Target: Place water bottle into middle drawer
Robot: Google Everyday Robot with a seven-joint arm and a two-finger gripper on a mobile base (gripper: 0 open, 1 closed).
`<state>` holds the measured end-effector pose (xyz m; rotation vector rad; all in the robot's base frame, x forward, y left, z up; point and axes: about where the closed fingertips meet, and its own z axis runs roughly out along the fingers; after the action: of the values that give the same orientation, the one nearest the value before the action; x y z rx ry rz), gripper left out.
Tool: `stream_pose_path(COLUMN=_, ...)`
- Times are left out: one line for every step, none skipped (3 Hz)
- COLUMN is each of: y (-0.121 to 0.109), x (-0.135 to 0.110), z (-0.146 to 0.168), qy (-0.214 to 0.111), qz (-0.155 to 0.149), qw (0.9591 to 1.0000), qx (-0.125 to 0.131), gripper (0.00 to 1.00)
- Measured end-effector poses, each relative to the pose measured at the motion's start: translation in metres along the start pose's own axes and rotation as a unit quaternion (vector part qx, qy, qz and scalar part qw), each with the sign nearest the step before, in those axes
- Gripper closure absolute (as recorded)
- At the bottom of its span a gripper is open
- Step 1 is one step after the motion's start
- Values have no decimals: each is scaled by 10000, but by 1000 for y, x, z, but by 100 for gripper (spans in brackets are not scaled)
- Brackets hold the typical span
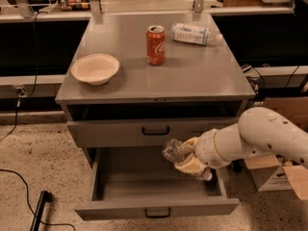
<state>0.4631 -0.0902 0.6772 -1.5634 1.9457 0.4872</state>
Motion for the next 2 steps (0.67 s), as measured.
stream_pose_path(y=-6, x=17, z=20, qy=414, qz=200, qw=9989, qx=-55, gripper=100)
stream_pose_path(y=-29, x=65, z=61, qy=986, qz=516, qw=9935, qx=-251, gripper=100)
